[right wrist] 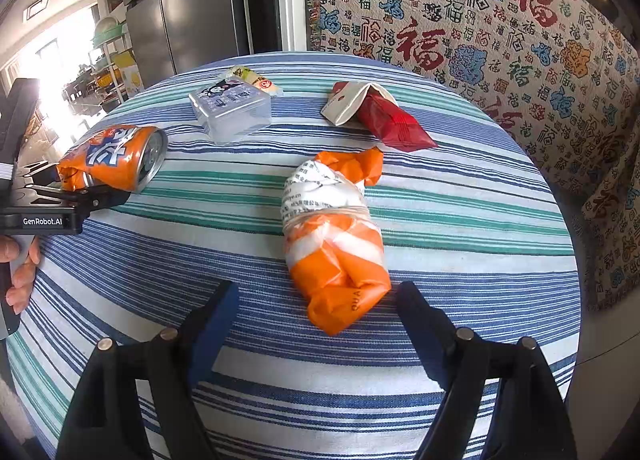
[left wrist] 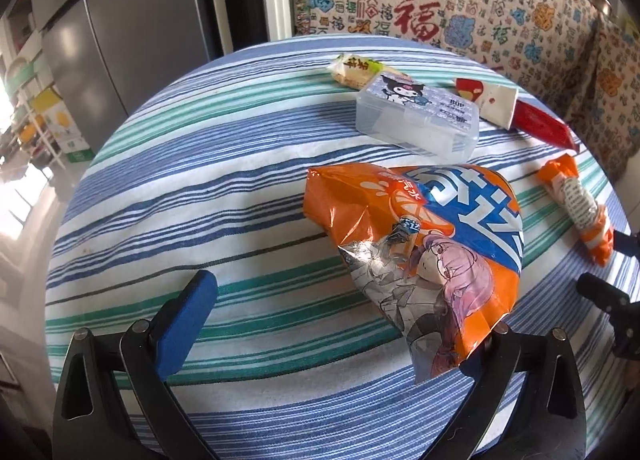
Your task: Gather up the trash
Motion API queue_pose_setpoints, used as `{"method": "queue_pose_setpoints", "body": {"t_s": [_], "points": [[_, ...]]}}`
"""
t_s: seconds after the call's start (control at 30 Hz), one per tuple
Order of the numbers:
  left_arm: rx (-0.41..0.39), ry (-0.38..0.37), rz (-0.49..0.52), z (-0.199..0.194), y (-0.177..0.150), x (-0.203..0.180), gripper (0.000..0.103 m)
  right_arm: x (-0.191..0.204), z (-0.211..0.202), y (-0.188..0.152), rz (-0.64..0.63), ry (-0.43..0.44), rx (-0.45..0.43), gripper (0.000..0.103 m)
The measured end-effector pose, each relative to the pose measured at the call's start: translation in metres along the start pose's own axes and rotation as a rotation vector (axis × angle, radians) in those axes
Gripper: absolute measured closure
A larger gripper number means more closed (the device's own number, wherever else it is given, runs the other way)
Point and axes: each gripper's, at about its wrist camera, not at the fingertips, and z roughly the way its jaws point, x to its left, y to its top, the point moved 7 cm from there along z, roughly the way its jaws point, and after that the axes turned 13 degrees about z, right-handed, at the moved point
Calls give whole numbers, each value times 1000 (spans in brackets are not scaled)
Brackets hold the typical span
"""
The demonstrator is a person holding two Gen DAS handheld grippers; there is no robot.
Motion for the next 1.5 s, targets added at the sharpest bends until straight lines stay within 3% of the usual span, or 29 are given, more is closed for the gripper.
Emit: {"method": "queue_pose_setpoints", "body": {"t_s": [0.57,0.7,0.87,1.07,1.13,1.17,1.2,1.27,1.5], "points": [[-2,0,0,1,0,0,0,-1,0,0,0,0,0,20],[-7,-53,32,-7,-4,-5,4,-1,-1,0,-8,1,19,20],[-82,-105,101,-30,-6,-14,6,0,-11,11,-41,42,13,20],[-104,-115,69,-31,1,-9,27,12,0,27,-98,49,33,20],[-109,-132,66,-29,3,-11,46,14,6,30,-107,30,28,22],[-112,-148,71,-29,5,-14,75,13,8,30,-105,19,32,39],[-109,-154,76,-28,7,-14,84,11,10,29,-93,13,42,58],[-129,-155,70,-32,10,-15,84,5,8,27,-46,23,55,57],[-200,-209,31,-58,14,-16,84,-13,-44,24,-3,49,-40,57]]}}
